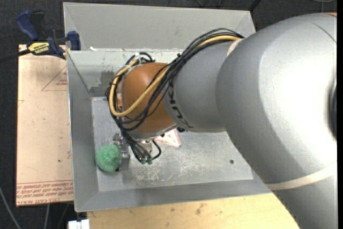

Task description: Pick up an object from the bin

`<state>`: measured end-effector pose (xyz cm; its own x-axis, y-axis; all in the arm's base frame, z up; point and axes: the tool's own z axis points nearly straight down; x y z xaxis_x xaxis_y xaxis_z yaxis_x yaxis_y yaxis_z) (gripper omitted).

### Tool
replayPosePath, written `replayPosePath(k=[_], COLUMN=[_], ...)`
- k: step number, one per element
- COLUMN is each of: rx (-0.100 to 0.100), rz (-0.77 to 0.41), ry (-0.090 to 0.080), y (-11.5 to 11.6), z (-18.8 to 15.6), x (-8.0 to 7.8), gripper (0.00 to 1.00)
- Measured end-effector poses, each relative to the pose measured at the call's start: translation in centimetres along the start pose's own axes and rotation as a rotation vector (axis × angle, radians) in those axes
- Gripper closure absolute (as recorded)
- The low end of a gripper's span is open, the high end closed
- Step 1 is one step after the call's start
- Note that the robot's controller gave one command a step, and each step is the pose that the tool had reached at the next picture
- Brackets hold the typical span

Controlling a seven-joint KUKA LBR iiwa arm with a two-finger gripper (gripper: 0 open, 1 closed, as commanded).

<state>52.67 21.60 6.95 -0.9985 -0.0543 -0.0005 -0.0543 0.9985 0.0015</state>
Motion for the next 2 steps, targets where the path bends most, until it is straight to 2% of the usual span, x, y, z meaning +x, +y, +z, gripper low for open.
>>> replayPosePath(k=[1, 2], rx=[0.000, 0.000], rz=[-0.001, -0.001], ry=[-0.002, -0.002], y=[-1.68, -1.68], z=[-8.73, -8.73], x=[-4.50, -4.50], gripper=[1.00, 1.00])
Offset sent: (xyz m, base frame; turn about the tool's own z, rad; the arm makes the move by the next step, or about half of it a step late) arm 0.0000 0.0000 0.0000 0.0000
